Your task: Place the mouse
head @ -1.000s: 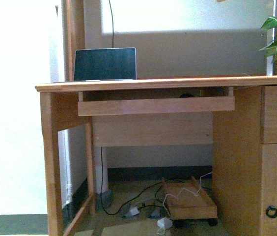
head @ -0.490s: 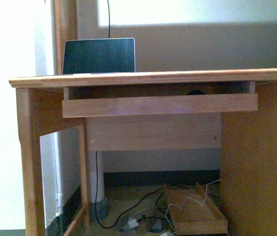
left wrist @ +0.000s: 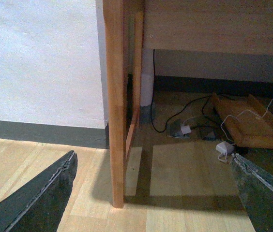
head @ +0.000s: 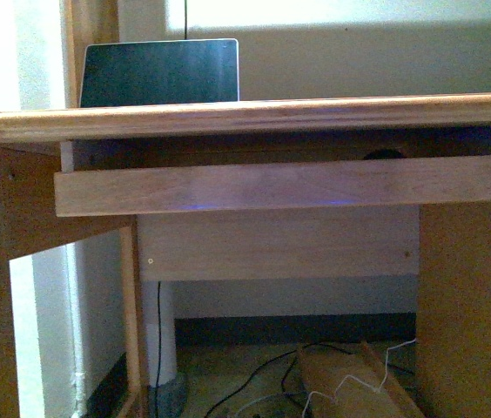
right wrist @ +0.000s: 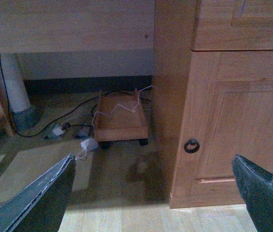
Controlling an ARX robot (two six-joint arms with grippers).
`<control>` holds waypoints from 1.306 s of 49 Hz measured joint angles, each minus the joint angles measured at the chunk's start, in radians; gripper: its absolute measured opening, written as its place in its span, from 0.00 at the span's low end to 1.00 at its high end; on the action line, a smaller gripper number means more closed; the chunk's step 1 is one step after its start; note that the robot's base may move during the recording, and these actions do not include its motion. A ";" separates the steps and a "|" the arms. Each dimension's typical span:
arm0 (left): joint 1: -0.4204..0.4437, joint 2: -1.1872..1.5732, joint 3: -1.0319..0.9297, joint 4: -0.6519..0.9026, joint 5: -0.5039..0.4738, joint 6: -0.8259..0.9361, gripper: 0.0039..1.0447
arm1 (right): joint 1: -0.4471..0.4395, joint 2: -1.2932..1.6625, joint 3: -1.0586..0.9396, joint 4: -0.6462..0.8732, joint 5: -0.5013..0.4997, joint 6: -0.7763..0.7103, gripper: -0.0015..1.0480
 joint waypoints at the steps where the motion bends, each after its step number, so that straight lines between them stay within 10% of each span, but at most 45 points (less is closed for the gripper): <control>1: 0.000 0.000 0.000 0.000 0.000 0.000 0.93 | 0.000 0.000 0.000 0.000 0.000 0.000 0.93; 44: 0.006 0.066 0.019 -0.032 0.083 -0.082 0.93 | 0.000 0.000 0.000 0.000 0.000 0.000 0.93; 64: 0.139 1.073 0.225 0.642 0.243 0.412 0.93 | 0.000 0.000 0.000 0.000 0.000 0.000 0.93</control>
